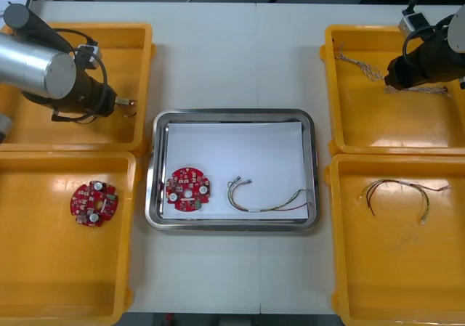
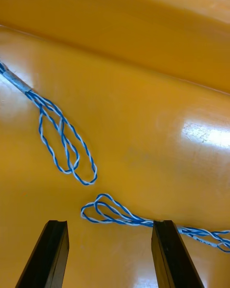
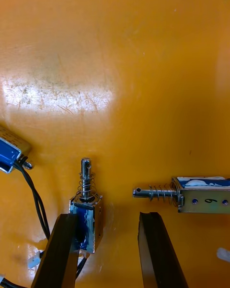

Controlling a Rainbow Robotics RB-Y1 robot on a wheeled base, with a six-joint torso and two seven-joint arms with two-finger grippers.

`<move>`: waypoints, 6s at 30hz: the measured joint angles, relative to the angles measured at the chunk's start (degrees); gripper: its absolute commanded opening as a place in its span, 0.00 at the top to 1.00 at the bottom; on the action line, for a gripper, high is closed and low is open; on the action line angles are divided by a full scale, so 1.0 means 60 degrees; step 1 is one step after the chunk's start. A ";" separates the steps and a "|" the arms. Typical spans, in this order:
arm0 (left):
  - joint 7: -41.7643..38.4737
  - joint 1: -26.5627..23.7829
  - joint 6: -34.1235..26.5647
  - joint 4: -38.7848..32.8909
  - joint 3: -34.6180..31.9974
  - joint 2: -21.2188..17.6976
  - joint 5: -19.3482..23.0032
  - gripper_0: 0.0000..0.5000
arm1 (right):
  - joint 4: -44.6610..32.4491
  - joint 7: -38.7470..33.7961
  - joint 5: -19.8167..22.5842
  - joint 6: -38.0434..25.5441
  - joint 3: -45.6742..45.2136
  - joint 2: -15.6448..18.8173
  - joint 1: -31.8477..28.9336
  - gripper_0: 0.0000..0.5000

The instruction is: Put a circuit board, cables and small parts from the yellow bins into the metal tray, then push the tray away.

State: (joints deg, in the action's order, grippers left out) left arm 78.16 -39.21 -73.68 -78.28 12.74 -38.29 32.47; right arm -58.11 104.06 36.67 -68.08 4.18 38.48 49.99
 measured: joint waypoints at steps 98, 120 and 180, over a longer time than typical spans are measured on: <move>0.0368 -0.0089 0.0060 0.0515 -0.0034 0.0151 -0.0433 1.00 | 0.0872 0.2237 0.0358 -0.1033 -0.0835 -0.0089 0.0589 0.00; 0.0368 -0.0127 -0.2053 -0.0573 -0.0532 0.0153 0.0047 1.00 | 0.2227 0.2242 0.1116 0.1242 -0.0050 -0.0283 0.0590 0.00; -0.6556 -0.0181 -0.4336 -0.4908 0.2423 0.1223 -0.0654 1.00 | 0.1585 0.3050 0.1112 -0.2045 -0.0433 -0.0208 0.0812 0.00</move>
State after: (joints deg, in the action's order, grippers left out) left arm 38.82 -40.29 -99.70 -107.73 27.28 -30.95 28.55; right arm -48.60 122.36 43.34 -80.35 1.59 37.23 54.86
